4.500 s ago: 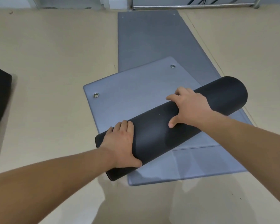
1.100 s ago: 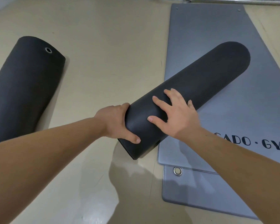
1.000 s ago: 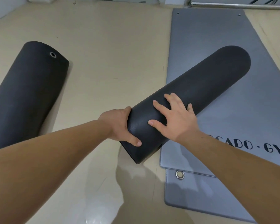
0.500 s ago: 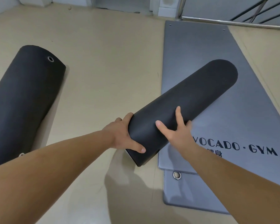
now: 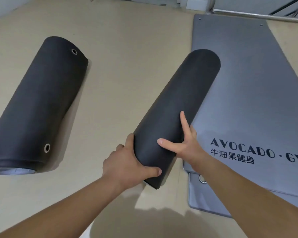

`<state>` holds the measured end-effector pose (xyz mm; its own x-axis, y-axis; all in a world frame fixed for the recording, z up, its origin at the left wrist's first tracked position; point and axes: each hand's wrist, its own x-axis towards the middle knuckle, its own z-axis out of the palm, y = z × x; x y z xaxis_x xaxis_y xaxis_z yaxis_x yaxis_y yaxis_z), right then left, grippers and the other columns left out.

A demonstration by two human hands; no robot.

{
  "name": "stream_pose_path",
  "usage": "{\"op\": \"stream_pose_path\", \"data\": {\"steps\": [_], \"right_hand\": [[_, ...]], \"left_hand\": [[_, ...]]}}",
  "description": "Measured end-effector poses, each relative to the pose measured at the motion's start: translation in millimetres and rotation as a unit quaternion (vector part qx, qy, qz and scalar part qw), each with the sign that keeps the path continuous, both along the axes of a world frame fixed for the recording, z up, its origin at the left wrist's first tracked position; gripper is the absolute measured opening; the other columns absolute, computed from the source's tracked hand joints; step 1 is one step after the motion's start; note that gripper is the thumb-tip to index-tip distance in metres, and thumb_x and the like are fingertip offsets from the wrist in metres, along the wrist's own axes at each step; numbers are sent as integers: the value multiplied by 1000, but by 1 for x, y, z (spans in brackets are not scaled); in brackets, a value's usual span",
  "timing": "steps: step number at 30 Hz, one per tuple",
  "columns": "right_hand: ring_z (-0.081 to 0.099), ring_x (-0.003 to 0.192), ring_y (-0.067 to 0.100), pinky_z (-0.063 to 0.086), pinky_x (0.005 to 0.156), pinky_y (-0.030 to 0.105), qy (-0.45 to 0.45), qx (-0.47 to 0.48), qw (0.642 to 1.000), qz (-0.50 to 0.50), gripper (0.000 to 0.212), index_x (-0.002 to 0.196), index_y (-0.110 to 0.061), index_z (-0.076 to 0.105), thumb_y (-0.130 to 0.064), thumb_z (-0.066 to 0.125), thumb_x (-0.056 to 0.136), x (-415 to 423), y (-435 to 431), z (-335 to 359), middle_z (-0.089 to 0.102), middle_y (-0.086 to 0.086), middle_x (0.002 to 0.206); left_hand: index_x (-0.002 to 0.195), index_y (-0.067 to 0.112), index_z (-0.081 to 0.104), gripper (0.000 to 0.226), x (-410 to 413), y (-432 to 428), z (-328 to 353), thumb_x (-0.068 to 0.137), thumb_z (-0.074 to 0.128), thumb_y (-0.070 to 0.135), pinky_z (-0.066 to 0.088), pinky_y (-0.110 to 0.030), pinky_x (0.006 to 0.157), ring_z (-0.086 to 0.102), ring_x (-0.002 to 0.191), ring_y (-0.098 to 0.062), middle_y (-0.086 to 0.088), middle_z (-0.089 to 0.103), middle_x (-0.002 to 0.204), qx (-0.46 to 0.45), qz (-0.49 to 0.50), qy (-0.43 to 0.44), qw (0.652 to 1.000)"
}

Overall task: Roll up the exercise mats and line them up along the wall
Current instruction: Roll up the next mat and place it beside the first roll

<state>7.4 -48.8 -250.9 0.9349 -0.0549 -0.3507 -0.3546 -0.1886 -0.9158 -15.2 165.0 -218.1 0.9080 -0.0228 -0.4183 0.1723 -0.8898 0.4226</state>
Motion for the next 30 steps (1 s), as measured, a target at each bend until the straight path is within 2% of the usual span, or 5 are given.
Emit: {"op": "stream_pose_path", "data": {"steps": [9,17,22,26,30], "right_hand": [[24,154,12,43,116,52,15,-8,983,182,121,136,-87,11,-68,95,50,38,87,1,-3,-16,169],[23,153,5,33,122,38,-23,-3,988,152,117,147,-76,11,-72,89,60,66,153,-2,3,-20,169],[43,118,3,38,89,16,-42,-24,998,37,93,157,-56,24,-65,78,81,46,189,0,30,-16,153],[47,132,3,41,107,28,0,34,997,71,89,155,-66,13,-71,69,85,37,195,-1,40,-34,141],[38,146,5,36,118,32,15,36,991,127,90,152,-68,14,-71,72,83,49,204,3,37,-27,158]], "left_hand": [[119,46,34,100,-34,70,-7,38,73,88,60,-43,78,69,90,-16,14,64,104,-25,167,-1,986],[133,52,36,111,2,120,-5,36,76,90,59,-44,84,68,98,-15,18,63,113,-17,209,-39,977],[137,51,35,112,9,142,3,40,77,88,61,-41,83,67,97,-13,17,61,114,-26,217,-40,975],[129,54,35,101,-8,140,-1,42,78,85,60,-41,85,65,97,-12,17,58,110,-47,245,-42,968],[126,54,38,98,-14,147,-5,43,78,86,60,-41,85,66,98,-10,18,59,114,-74,280,-52,956]]}}
